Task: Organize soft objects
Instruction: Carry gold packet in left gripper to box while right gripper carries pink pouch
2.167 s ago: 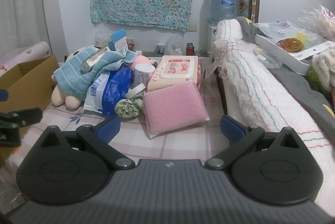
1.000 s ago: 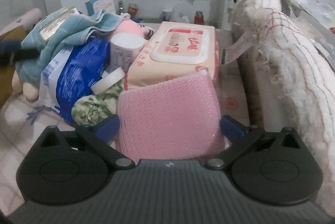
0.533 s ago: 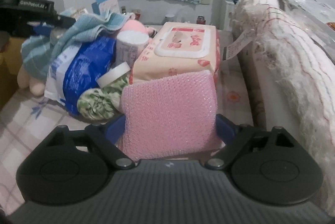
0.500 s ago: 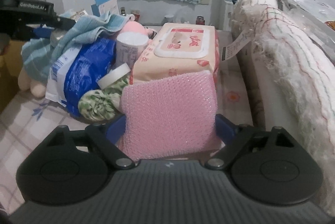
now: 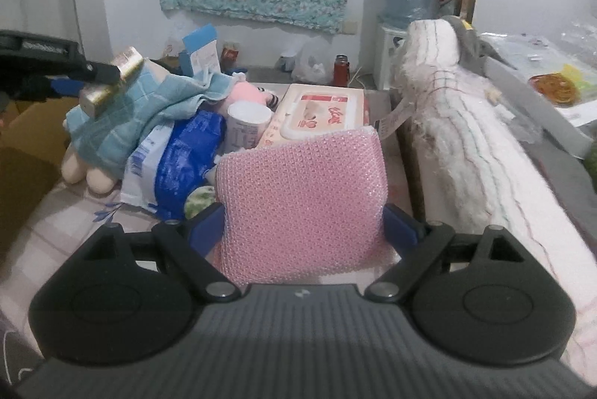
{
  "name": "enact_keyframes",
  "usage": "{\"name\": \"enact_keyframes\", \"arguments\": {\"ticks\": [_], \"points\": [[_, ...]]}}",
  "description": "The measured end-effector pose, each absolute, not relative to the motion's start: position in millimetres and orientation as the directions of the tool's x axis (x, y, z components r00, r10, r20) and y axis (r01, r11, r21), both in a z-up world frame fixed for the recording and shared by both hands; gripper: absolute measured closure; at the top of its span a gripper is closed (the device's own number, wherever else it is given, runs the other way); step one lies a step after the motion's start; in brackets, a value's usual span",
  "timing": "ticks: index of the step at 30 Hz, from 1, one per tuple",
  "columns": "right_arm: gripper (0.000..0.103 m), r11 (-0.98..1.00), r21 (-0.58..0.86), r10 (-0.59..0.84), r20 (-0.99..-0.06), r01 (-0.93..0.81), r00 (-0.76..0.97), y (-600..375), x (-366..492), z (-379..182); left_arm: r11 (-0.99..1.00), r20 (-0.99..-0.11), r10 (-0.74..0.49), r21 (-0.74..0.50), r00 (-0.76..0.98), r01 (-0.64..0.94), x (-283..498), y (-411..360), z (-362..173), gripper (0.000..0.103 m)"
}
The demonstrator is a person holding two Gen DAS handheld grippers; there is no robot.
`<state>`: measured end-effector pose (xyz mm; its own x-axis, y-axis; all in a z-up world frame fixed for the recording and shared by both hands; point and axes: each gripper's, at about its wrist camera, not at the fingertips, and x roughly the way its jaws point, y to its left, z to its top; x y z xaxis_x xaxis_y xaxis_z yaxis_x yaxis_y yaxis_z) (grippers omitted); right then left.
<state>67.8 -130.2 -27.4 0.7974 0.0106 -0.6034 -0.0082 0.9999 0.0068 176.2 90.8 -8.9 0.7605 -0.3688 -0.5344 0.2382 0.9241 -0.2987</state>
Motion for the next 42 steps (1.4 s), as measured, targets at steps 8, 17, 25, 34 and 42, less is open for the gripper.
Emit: {"name": "enact_keyframes", "arguments": {"ticks": [8,17,25,34,42], "points": [[0.013,0.994,0.058,-0.038,-0.612,0.093,0.790,-116,46,-29,0.933,-0.540,-0.357,-0.250,0.762,0.260,138,97,7,0.056],[0.012,0.997,0.071,0.009,-0.548,0.035,0.837,-85,16,21,0.880,-0.494,-0.445,-0.398,0.747,0.261,69,159,41,0.055],[0.011,0.989,0.084,0.149,-0.449,-0.125,0.881,-25,10,81,0.887,-0.445,-0.429,-0.374,0.786,0.272,14,213,79,0.055],[0.011,0.938,0.110,0.344,-0.381,-0.328,0.858,49,26,146,0.929,-0.491,-0.311,-0.338,0.814,0.151,5,301,117,0.055],[0.010,0.893,0.086,0.430,-0.451,-0.442,0.782,146,92,161,0.997,-0.618,-0.029,-0.075,0.786,-0.023,70,343,91,0.055]]}}
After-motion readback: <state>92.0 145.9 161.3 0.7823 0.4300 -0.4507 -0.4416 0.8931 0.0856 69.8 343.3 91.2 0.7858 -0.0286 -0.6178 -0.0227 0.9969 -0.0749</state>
